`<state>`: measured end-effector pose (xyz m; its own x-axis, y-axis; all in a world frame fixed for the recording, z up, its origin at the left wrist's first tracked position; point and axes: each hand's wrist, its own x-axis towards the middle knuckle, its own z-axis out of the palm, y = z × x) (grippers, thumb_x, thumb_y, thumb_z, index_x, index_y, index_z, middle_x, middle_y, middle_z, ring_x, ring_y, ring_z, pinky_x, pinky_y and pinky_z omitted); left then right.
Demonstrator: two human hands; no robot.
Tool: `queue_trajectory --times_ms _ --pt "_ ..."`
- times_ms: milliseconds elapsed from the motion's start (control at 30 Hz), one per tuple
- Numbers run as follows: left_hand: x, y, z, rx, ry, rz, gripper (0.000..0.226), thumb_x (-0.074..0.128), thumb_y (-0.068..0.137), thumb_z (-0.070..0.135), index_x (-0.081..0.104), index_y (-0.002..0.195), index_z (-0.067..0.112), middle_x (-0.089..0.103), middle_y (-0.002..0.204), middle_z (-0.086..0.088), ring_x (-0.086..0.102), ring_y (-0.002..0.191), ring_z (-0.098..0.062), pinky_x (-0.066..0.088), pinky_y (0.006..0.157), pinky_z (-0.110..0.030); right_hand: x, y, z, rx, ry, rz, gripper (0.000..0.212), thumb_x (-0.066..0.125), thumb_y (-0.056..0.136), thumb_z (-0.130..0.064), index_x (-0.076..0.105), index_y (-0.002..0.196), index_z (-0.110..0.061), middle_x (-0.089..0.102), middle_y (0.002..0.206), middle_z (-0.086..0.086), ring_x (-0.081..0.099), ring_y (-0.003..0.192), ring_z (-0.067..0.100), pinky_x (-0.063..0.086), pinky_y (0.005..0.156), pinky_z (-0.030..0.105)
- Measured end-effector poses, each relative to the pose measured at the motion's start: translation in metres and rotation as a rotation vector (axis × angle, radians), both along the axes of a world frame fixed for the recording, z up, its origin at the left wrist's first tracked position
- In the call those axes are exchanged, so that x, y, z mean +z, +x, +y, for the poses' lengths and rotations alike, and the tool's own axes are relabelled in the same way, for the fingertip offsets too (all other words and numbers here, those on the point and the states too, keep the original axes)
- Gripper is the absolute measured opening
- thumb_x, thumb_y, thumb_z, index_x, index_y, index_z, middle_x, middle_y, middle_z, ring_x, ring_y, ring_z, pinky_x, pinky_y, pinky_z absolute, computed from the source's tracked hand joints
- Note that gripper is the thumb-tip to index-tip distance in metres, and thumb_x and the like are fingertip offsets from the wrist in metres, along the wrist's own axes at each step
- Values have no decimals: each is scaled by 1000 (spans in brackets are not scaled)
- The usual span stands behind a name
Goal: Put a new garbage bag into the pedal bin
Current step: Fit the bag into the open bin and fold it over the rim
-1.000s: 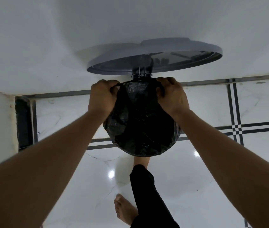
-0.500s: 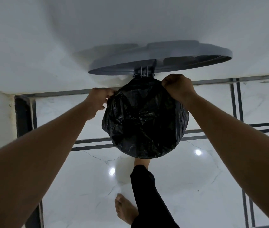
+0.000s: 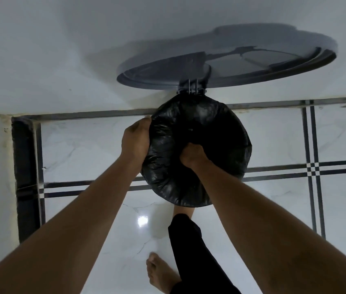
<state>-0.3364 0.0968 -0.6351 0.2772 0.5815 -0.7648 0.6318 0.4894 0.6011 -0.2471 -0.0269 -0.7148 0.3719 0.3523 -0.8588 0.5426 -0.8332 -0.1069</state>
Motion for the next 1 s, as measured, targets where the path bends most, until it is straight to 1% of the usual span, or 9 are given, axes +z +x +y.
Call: queue_trajectory --times_ms 167,300,433,533,600,733,800,867,1000 --pt "-6 -3 2 12 -39 -51 31 61 94 38 70 68 23 71 72 5 65 72 -18 54 77 -34 -36 14 2 113 -88 -7 53 38 106 -17 38 155 2 40 160 24 44 144 38 41 112 43" --pt "-6 -3 3 16 -27 -51 30 61 93 41 73 68 26 72 72 8 67 77 -18 56 81 -34 -31 13 2 236 -71 -80 47 40 105 -26 53 146 -5 52 152 18 49 139 37 43 111 43" --pt "-6 -1 2 0 10 3 32 59 90 45 70 63 33 72 72 10 66 82 -19 55 88 -38 -28 12 5 289 -6 -9 48 37 110 -27 46 153 -7 45 158 19 44 145 35 35 116 39" --pt "-5 0 1 -71 81 117 28 52 91 56 76 89 41 69 104 -2 50 115 -24 45 105 -44 -29 14 8 271 0 45 48 34 112 -25 40 156 -7 40 162 18 41 147 34 32 119 40" --pt "-2 1 -1 -116 142 143 34 48 97 52 76 105 35 60 112 -5 33 115 -20 36 107 -44 -34 13 6 277 -57 34 46 34 112 -21 43 153 -4 43 159 19 42 146 34 31 119 40" --pt "-2 4 -5 -104 148 130 36 49 94 56 68 64 56 70 102 2 49 125 -29 40 110 -47 -44 5 -1 279 -130 46 44 39 110 -17 46 151 -2 44 158 20 42 146 34 31 119 40" --pt "-4 3 -5 -96 152 138 38 49 91 59 63 56 64 70 97 7 54 124 -30 43 109 -49 -44 3 -3 308 -120 58 43 42 109 -16 48 149 -1 46 156 21 43 145 35 34 118 41" --pt "-5 2 -5 -78 139 101 30 50 90 61 70 67 59 73 93 7 58 120 -29 47 106 -48 -34 0 -2 288 -71 67 41 41 109 -13 51 146 -1 49 154 21 47 142 35 36 116 40" --pt "-3 -2 -4 -61 90 7 38 51 95 55 78 103 29 77 98 2 70 104 -22 53 101 -41 -4 -4 -2 313 36 7 39 38 108 -12 60 137 1 57 145 23 55 134 37 42 108 39"
